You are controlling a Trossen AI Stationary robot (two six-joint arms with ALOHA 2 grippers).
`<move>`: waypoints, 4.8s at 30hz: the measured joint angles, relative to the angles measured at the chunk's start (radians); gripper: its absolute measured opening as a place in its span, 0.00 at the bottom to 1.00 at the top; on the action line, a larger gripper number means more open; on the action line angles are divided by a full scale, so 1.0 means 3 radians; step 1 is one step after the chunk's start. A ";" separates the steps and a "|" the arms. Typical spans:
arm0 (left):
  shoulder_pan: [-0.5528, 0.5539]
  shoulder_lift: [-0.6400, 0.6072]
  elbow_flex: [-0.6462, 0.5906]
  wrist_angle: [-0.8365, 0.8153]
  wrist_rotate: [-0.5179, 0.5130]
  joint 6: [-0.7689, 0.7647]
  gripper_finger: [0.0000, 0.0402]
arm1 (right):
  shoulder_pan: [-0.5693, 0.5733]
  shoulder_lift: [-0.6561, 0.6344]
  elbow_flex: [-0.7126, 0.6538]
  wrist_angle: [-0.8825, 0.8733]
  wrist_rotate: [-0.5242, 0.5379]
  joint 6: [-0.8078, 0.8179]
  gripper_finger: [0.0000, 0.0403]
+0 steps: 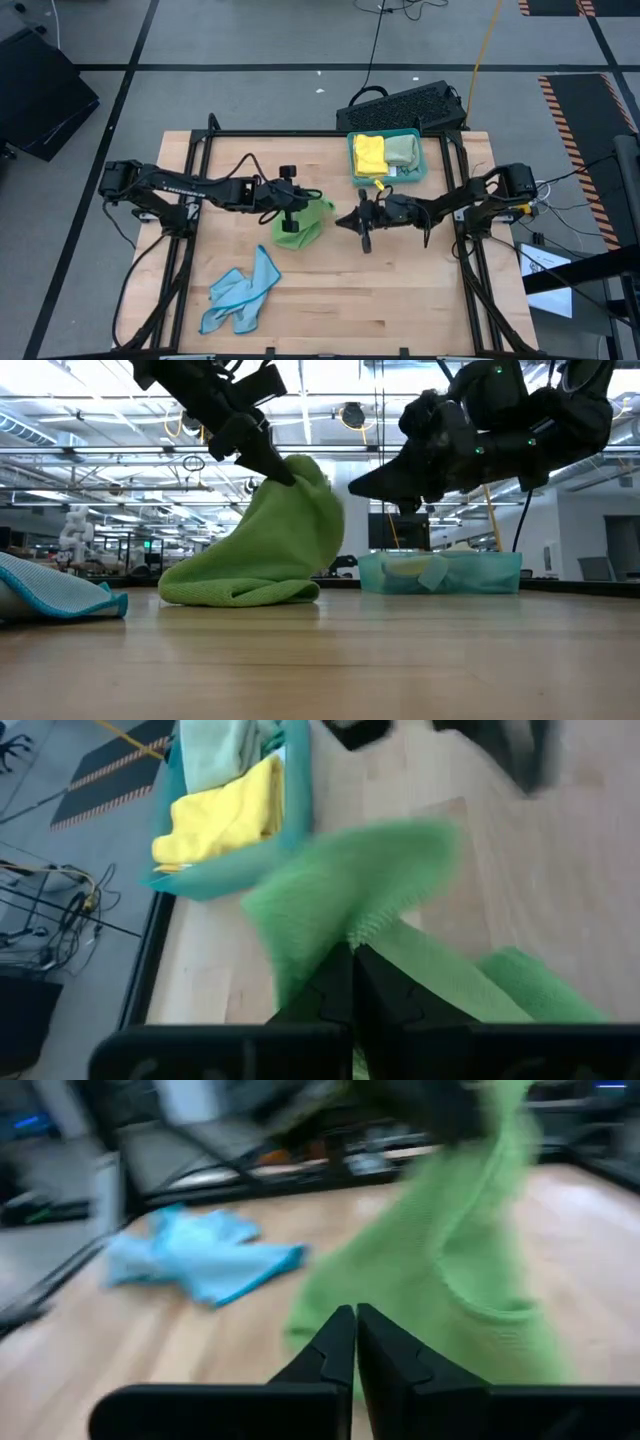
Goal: Fold microfiber towels
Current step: Fold the green microfiber cloth
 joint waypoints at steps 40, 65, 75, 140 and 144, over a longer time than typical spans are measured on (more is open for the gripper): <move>0.0056 0.0036 -0.0243 0.0422 0.0498 0.0078 0.01 | -0.0446 -0.0004 0.0450 -0.0536 -0.0151 -0.0430 0.15; 0.0172 0.0036 -0.0263 0.0420 0.0476 -0.0040 0.01 | -0.0439 -0.0004 0.0448 -0.0671 -0.0060 -0.0677 0.00; 0.0166 0.0033 -0.0264 0.0346 0.0337 -0.0465 0.34 | -0.0442 -0.0004 0.0446 -0.0442 0.0228 -0.1029 0.00; 0.1217 0.0811 -0.1447 0.2473 0.1707 -0.0424 0.54 | -0.0474 -0.0001 0.0450 -0.0674 -0.0393 -0.0396 0.01; 0.1184 0.0965 -0.1446 0.2457 0.1906 -0.0278 0.33 | -0.0473 -0.0001 0.0450 -0.0665 -0.0309 -0.0378 0.01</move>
